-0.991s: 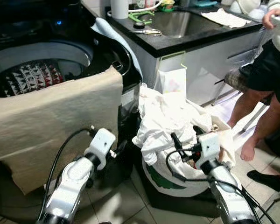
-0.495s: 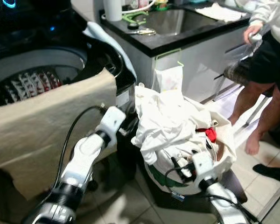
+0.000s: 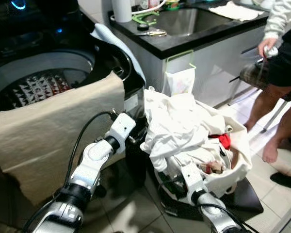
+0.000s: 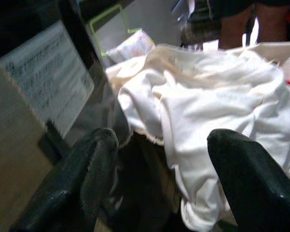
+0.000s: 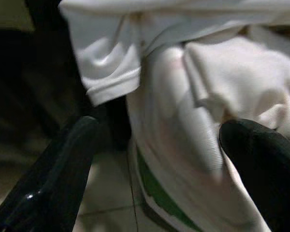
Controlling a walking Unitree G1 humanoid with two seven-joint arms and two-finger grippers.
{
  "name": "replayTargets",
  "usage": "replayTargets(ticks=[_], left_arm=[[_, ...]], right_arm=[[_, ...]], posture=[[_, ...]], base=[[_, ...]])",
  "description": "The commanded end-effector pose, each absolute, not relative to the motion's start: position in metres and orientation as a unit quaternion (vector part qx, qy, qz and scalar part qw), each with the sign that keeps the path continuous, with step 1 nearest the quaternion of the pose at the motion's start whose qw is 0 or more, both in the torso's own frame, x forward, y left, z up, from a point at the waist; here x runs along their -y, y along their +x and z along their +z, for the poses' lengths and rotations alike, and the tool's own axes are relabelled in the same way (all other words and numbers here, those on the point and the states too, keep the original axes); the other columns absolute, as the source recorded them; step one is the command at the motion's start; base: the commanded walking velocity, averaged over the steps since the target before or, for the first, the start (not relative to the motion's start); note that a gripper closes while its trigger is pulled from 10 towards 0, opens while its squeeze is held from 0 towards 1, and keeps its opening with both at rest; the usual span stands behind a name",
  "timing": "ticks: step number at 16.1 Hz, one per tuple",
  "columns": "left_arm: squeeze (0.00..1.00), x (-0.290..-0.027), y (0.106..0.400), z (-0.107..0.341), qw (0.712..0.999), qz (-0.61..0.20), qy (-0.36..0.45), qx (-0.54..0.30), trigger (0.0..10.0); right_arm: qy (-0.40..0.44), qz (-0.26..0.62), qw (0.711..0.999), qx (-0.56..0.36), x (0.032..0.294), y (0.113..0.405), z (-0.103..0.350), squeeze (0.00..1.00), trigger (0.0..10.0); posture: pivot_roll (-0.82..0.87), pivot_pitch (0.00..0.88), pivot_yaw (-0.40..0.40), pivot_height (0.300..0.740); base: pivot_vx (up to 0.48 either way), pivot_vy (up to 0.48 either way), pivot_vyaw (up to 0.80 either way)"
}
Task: Clothes washing
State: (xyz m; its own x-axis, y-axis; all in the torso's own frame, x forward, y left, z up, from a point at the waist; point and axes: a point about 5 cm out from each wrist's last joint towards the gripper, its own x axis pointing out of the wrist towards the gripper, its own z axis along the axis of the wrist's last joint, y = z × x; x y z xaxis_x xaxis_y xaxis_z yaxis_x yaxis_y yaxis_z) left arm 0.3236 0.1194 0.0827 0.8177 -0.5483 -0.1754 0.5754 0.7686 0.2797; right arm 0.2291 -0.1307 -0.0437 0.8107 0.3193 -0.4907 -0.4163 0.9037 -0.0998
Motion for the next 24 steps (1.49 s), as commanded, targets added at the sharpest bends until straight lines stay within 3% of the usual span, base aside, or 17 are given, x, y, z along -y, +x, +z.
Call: replayTargets(ticks=[1, 8, 13, 16, 20, 24], left_arm=[[0.0, -0.118, 0.329, 0.086, 0.938, -0.298, 0.173, -0.035, 10.0], [0.0, -0.125, 0.356, 0.099, 0.946, -0.26, 0.188, -0.042, 10.0], [0.0, -0.143, 0.35, 0.077, 0.94, -0.244, 0.218, -0.092, 10.0], [0.0, -0.146, 0.34, 0.057, 0.922, -0.253, 0.262, -0.133, 10.0], [0.0, -0.135, 0.338, 0.053, 0.934, -0.253, 0.209, -0.138, 10.0], [0.0, -0.129, 0.33, 0.039, 0.894, -0.289, 0.298, -0.167, 10.0]], right_arm=[[-0.113, 0.197, 0.939, -0.258, 0.129, 0.225, -0.049, 0.0, 10.0], [-0.136, 0.227, 0.92, -0.29, 0.117, 0.21, -0.06, 0.0, 10.0], [-0.14, 0.224, 0.918, -0.297, 0.125, 0.201, -0.065, 0.0, 10.0], [-0.136, 0.219, 0.92, -0.296, 0.129, 0.199, -0.065, 0.0, 10.0], [-0.116, 0.204, 0.93, -0.284, 0.133, 0.2, -0.063, 0.0, 10.0], [-0.12, 0.213, 0.928, -0.281, 0.137, 0.196, -0.064, 0.0, 10.0]], posture=[[0.1, 0.0, 0.071, 0.74], [0.09, 0.0, 0.072, 0.74], [0.04, 0.0, 0.074, 0.74], [0.01, 0.0, 0.073, 0.74], [-0.01, 0.0, 0.077, 0.74], [-0.05, 0.0, 0.07, 0.74]], base=[[0.0, 0.0, 0.0], [0.0, 0.0, 0.0], [0.0, 0.0, 0.0], [0.0, 0.0, 0.0], [0.0, 0.0, 0.0], [0.0, 0.0, 0.0]])
